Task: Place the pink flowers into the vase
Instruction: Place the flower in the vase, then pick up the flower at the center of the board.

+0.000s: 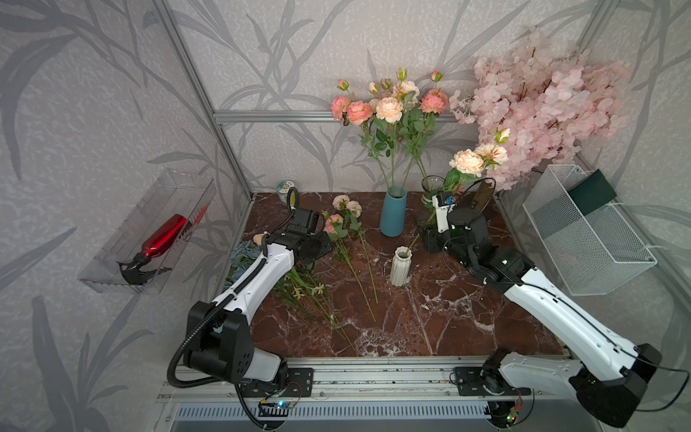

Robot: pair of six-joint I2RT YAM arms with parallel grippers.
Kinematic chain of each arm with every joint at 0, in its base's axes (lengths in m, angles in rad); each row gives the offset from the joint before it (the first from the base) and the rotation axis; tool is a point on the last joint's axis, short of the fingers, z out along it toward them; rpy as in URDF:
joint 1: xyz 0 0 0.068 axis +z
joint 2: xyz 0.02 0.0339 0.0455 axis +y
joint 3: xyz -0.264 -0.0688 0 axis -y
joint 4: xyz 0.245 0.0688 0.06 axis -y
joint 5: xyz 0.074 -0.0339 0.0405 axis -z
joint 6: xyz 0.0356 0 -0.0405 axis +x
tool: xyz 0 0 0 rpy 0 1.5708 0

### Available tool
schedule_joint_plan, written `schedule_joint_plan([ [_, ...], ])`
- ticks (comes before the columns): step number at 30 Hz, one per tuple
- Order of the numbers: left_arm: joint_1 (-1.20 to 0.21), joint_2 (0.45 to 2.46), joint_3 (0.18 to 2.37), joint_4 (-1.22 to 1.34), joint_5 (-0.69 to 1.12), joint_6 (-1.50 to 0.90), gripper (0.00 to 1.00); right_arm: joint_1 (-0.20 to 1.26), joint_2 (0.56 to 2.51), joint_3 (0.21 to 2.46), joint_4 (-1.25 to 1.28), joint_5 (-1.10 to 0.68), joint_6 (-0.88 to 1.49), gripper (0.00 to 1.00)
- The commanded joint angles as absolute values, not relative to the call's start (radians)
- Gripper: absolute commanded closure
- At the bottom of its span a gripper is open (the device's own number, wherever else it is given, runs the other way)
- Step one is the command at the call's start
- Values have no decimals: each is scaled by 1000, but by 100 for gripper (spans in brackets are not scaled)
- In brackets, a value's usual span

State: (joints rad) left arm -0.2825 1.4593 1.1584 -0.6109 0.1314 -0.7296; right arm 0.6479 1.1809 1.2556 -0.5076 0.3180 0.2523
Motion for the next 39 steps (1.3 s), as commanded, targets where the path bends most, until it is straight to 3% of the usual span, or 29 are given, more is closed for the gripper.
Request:
schedule_joint_plan([
  [1, -296, 1496, 1211, -619, 106, -746, 40, 647, 1158, 1306, -624, 375, 282, 38],
  [8, -304, 1552, 1227, -621, 102, -762, 42, 648, 1137, 1304, -694, 275, 295, 38],
  [20, -308, 1619, 1221, -581, 113, -774, 43, 646, 1112, 1401, -772, -134, 249, 38],
  [26, -310, 1669, 1226, -542, 113, -804, 44, 646, 1138, 1469, -880, -160, 231, 38],
  [34, -329, 1732, 1271, -563, 69, -820, 46, 646, 1142, 1413, -874, -348, 215, 38],
  [39, -350, 1774, 1285, -539, 68, -831, 46, 645, 1128, 1360, -863, -360, 213, 39],
])
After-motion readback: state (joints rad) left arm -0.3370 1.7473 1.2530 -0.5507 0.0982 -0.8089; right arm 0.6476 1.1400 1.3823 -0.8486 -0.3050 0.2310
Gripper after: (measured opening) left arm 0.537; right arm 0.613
